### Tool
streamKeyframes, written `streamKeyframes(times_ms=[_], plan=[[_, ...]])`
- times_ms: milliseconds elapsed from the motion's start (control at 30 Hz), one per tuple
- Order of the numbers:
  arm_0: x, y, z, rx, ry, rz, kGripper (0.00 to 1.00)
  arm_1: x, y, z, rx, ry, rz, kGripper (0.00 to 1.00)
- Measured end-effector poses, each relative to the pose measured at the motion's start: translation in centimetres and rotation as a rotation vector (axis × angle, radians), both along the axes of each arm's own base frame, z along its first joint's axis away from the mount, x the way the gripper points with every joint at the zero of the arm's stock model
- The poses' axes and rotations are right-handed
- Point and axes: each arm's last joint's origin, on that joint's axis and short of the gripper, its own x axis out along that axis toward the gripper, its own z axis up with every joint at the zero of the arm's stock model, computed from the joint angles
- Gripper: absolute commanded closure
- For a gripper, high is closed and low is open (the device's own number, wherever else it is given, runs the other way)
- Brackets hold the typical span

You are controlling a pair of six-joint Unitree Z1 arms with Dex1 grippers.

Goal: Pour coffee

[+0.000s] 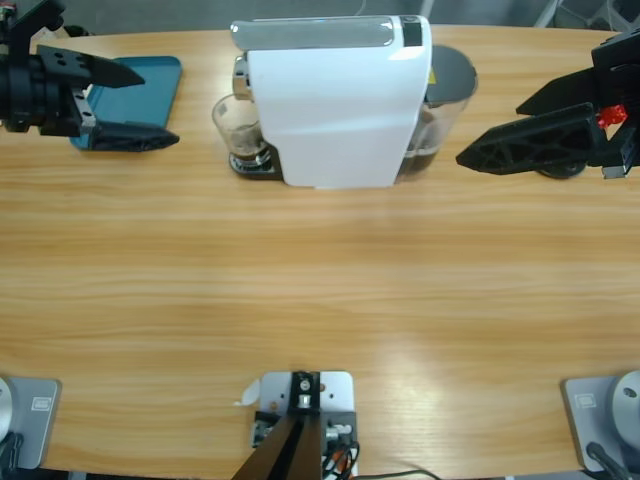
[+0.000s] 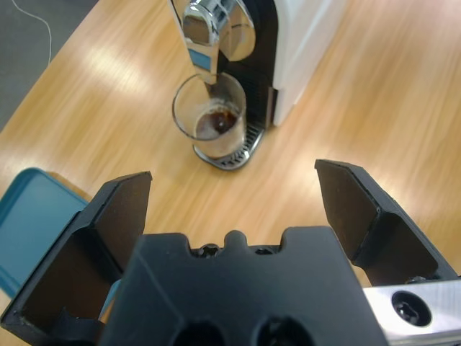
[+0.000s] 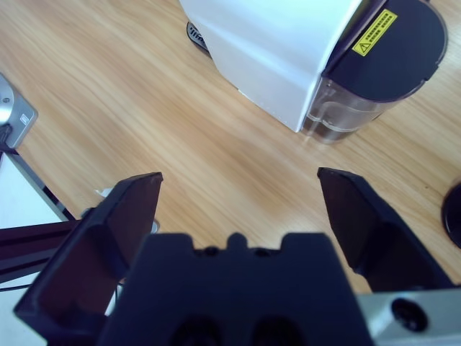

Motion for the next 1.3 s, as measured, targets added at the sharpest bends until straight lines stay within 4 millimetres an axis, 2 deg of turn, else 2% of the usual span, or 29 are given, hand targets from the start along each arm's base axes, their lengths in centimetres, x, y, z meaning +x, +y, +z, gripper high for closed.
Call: streamKeyframes(times_ms=[333,633,1300], plan=[[2.7,-0.5,-1.3,-0.01,0.061,-0.02,0.0,0.9,0.9,-0.8,-0.021,0.018,0.003,0.0],[3.8,-1.0,-2.8,0.043,0.054,-0.094,0.0,1.9,1.8,-1.4,-0.027,0.023,0.004,0.0],[7.0,-3.1,-6.4,0.097,0.028,-0.115,0.0,1.9,2.0,-1.7,-0.026,0.042,0.014,0.0]])
